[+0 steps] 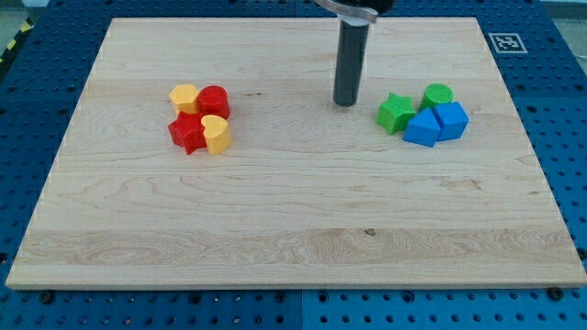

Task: Slide green star along with blue triangle towards bottom right

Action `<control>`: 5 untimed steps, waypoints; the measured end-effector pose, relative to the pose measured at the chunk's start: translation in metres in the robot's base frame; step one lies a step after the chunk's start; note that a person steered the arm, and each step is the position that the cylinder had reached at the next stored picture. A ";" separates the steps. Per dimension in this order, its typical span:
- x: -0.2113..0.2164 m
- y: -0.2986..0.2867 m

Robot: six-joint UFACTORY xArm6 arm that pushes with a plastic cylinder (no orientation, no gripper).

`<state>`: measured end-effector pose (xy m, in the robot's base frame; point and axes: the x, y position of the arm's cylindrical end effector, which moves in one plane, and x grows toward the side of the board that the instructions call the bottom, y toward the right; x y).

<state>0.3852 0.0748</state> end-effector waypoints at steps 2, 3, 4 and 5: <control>0.039 0.046; 0.039 0.017; 0.018 -0.007; 0.003 0.002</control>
<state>0.3880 0.0768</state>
